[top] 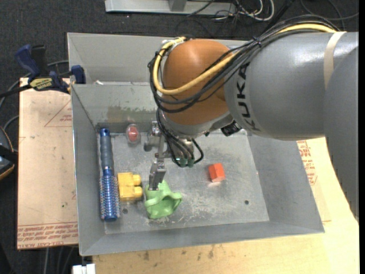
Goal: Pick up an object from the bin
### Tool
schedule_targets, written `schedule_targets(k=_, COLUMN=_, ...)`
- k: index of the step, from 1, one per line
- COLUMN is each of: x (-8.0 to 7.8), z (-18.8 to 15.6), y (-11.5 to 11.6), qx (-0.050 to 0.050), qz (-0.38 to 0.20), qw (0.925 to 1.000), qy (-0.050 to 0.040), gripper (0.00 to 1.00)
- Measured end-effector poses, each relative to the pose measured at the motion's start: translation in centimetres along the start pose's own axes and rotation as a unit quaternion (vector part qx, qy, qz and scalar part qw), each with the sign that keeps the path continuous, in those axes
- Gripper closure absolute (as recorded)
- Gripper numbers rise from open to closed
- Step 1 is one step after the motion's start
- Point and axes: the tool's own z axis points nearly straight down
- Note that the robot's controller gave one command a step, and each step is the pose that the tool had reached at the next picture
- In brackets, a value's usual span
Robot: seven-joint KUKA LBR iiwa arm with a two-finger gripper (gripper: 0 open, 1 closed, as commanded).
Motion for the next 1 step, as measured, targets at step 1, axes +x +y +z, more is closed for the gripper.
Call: schedule_targets(k=1, x=-0.98, z=13.18, y=-3.01, qx=0.000, qz=-0.105, qw=0.9945, qy=-0.0031, gripper=0.00)
